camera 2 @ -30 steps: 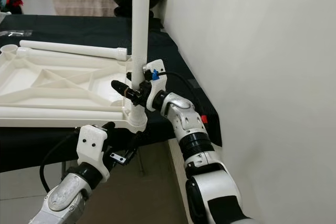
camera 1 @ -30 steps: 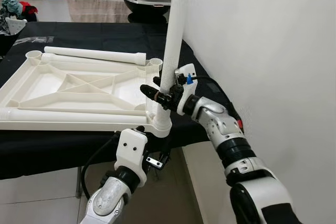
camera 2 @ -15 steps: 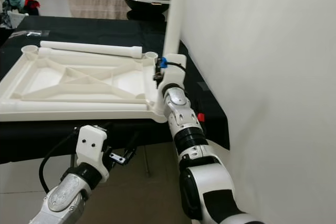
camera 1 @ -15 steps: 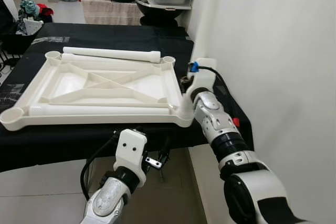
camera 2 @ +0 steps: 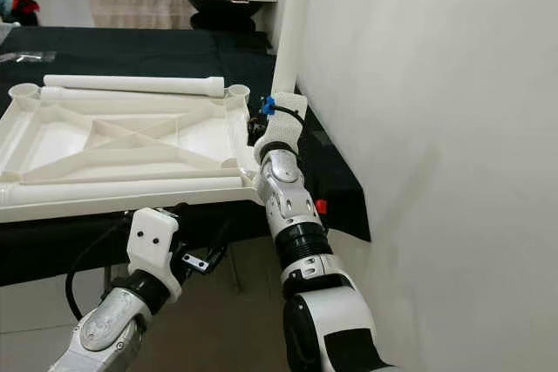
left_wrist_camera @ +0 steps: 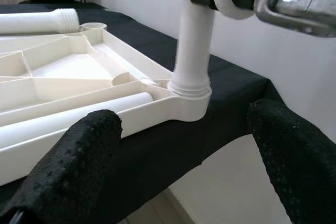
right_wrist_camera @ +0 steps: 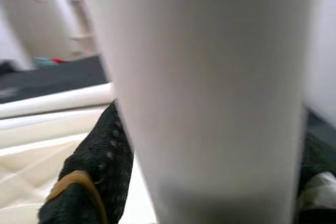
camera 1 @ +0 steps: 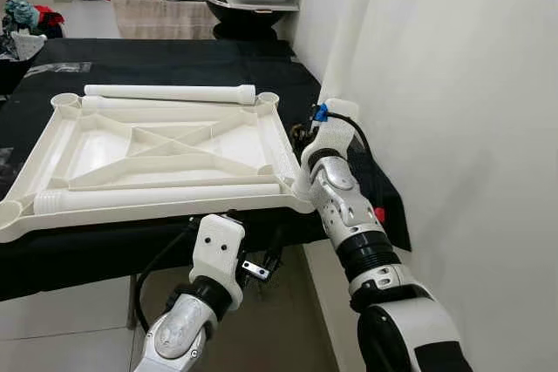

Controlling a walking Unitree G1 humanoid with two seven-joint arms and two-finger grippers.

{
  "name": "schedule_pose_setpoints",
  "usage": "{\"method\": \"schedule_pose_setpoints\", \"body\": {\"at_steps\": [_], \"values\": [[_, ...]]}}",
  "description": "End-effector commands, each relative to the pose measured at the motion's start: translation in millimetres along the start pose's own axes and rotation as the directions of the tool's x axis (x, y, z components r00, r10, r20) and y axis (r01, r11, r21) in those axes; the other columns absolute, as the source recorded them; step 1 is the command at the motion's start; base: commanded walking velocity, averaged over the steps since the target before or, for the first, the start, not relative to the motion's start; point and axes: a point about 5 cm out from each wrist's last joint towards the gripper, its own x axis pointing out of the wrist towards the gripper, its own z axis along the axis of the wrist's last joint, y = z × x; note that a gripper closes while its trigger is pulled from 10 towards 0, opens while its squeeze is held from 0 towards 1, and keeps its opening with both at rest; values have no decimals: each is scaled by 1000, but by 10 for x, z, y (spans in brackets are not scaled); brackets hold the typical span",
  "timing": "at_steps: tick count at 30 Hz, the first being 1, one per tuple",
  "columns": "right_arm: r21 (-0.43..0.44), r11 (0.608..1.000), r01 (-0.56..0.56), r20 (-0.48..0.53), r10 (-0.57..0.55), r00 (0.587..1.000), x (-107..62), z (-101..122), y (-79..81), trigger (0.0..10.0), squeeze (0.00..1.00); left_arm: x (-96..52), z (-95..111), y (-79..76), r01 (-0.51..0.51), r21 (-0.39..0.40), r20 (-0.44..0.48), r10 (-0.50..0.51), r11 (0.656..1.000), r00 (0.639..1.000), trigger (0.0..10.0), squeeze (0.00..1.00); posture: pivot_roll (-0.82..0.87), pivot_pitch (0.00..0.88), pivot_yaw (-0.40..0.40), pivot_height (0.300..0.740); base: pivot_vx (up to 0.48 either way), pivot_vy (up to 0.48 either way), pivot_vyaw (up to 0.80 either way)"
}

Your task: Building children table

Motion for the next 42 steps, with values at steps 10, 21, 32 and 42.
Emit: {"method": "schedule_pose_setpoints", "body": {"at_steps": [10, 21, 32, 42], "values": [[93, 680, -727, -141, 732, 667, -253, -32, 138, 10000, 0, -12, -49, -23, 4, -10, -22, -5, 1000, 1000, 10000, 0, 75, 63, -135, 740, 0, 0, 0], [-9, 770, -638, -183, 626, 758, -163, -205, 254, 0, 0, -8, -48, -25, 1, -5, -21, -1, 1000, 1000, 10000, 0, 79, 67, -136, 740, 0, 0, 0], [-112, 978, 174, -177, -192, 965, -25, -165, -443, 0, 0, -4, -51, -10, -5, 0, -22, 5, 1000, 1000, 10000, 0, 76, 70, -136, 740, 0, 0, 0], [-68, 971, 228, -103, -234, 967, -36, -108, -263, 10000, 0, -2, -56, -19, 2, -1, -25, -2, 1000, 1000, 10000, 0, 76, 71, -132, 740, 0, 0, 0]]}}
